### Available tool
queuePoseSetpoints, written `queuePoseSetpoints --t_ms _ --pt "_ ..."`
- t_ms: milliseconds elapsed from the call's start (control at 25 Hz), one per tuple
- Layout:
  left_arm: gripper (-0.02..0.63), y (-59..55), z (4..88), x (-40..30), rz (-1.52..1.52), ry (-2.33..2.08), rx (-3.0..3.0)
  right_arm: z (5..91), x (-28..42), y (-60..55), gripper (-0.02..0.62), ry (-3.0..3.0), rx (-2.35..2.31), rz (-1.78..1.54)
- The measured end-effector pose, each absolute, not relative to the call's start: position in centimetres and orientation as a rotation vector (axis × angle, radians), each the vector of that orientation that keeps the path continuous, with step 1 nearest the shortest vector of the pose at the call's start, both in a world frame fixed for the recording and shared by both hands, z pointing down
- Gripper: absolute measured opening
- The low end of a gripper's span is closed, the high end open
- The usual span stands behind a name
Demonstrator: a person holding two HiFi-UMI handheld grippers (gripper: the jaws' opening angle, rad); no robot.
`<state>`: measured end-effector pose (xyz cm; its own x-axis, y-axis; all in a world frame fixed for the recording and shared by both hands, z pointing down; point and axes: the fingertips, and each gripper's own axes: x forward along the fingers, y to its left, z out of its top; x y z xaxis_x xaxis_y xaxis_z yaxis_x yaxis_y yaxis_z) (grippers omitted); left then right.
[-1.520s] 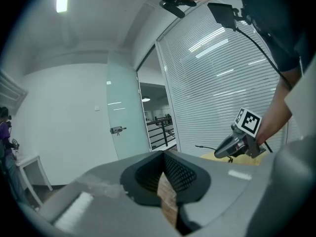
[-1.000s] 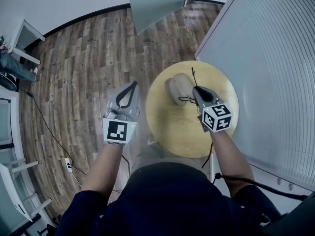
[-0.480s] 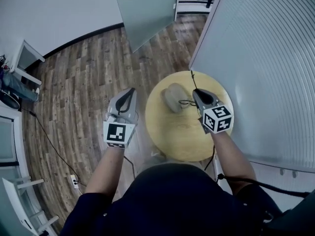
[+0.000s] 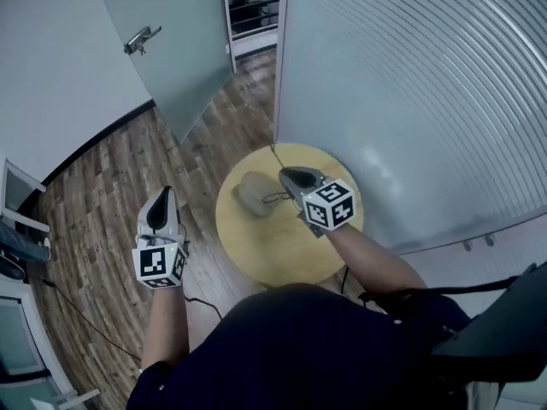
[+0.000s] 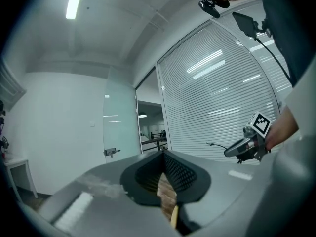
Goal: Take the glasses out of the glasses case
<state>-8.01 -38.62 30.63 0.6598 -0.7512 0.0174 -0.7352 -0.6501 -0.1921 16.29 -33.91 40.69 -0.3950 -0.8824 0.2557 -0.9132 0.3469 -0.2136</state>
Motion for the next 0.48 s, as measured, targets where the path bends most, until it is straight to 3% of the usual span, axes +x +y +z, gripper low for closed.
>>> queuePoseSetpoints --t_ms 480 --pt "0.006 -35.6 26.3 -7.3 -0.122 1.177 -2.695 35.6 14.8 -32.1 0.031 -2.542 1.64 0.424"
